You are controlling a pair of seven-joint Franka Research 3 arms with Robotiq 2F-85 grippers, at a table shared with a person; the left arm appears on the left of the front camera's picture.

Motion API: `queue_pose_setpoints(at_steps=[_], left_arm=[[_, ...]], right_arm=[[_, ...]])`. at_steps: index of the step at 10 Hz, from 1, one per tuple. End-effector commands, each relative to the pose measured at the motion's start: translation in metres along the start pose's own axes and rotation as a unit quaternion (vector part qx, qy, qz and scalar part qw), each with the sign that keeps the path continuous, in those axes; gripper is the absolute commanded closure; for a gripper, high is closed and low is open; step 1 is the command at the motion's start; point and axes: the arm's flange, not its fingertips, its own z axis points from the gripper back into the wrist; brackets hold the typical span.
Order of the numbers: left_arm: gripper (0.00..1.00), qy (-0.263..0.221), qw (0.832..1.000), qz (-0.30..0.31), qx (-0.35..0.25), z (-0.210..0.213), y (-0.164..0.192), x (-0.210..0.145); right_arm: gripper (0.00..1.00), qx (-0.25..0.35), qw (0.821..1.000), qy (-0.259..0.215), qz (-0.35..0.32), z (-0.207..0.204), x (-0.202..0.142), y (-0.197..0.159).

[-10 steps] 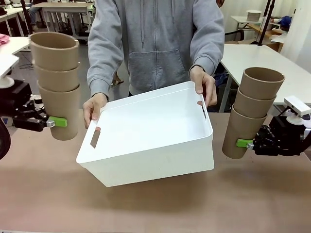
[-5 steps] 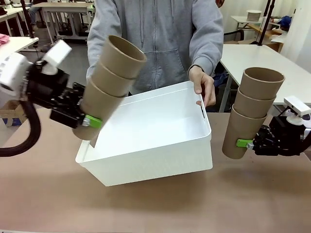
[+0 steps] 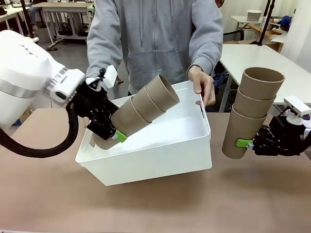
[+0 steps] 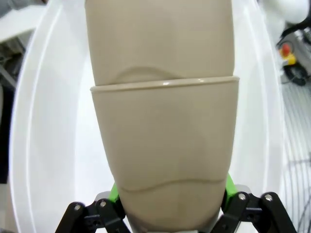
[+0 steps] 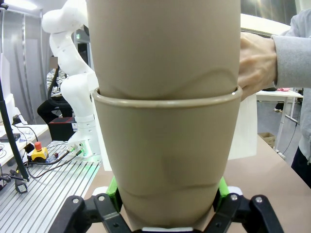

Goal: Stack the cups and store them in the basket.
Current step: Place the stack of Reusable plastic cups into the Pantry Basket.

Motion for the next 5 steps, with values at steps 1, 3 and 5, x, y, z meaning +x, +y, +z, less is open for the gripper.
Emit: queue_pose_setpoints(at_steps=[1, 3, 5], left_arm=[[0.16, 0.027, 1.0, 0.011, 0.006, -0.011, 0.014, 0.002], [0.16, 0.056, 0.998, 0.011, 0.001, -0.031, 0.021, -0.002], [0.16, 0.08, 0.997, 0.016, -0.006, -0.059, 0.021, -0.007]], right_arm=[[0.16, -0.001, 1.0, -0.002, 0.006, 0.0, 0.005, -0.001], [0.16, -0.001, 1.0, -0.002, 0.006, 0.0, 0.005, -0.001], [0.16, -0.001, 1.0, -0.002, 0.006, 0.0, 0.005, -0.001]])
